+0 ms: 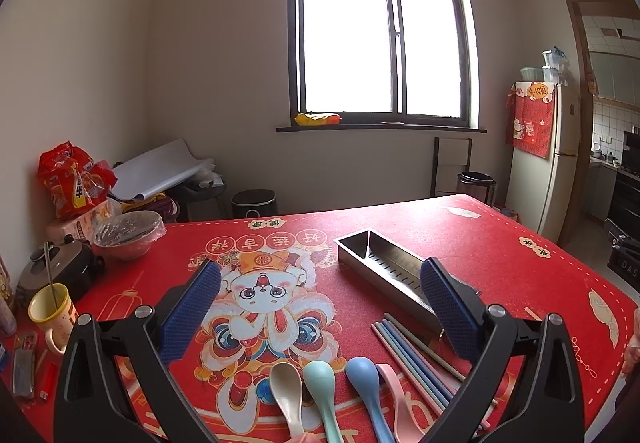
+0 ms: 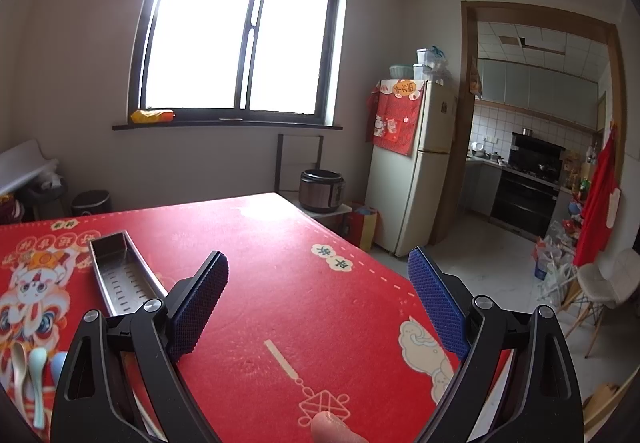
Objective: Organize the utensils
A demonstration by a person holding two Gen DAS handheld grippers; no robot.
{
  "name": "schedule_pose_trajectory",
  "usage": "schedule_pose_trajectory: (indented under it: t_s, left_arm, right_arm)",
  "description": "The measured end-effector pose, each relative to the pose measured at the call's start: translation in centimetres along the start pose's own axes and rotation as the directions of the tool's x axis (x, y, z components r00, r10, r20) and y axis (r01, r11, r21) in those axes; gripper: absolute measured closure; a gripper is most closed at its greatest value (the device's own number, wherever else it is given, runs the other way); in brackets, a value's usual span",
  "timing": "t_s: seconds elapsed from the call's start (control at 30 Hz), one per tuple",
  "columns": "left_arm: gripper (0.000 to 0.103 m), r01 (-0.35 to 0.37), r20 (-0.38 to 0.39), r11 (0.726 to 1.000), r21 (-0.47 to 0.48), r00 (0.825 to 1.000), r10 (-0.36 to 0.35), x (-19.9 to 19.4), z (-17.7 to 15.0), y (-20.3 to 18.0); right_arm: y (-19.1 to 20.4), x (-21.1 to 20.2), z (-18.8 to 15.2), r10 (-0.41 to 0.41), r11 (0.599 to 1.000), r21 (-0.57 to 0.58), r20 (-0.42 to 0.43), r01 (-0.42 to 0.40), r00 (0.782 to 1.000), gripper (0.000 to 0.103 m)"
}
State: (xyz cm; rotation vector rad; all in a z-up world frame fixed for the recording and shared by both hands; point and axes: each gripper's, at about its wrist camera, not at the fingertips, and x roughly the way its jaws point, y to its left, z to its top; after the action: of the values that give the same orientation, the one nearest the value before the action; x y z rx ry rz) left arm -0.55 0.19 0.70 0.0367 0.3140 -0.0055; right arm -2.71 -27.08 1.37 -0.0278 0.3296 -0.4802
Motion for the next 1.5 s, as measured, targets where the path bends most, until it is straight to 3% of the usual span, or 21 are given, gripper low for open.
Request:
schedule_pose_trajectory:
  t_s: [0.77,1.0,1.23,1.37,1.5]
  left_arm:
    - [0.005,-0.002,0.003,1.0,0.003,1.0,0.002,-0.4,-0.2,-0.2]
    - [0.005,-0.001,-0.034,1.0,-0.018,0.999,0.0,0.3,-0.8,0.4]
    - [0.005,-0.024,-0.169,1.0,0.012,0.985,0.025,2.0,-3.2,1.7]
    - [0.005,-0.045,-0.209,0.999,0.001,0.977,0.044,2.3,-4.8,3.6]
    - [0.005,-0.082,-0.25,0.997,0.002,0.965,0.08,2.5,-6.3,5.3]
  right_arm:
    - [-0.1,0.4,-0.3,0.008,1.0,-0.005,-0.025,-0.009,1.0,0.015]
    - [0.0,1.7,-0.5,0.075,0.997,0.022,-0.09,-0.073,0.993,0.015]
    - [1.5,4.2,-2.6,0.182,0.983,0.01,-0.198,-0.184,0.963,0.015]
    - [3.3,5.8,-4.3,0.293,0.952,-0.004,-0.285,-0.307,0.913,0.015]
    - [5.6,6.2,-6.0,0.358,0.918,-0.052,-0.318,-0.393,0.878,0.015]
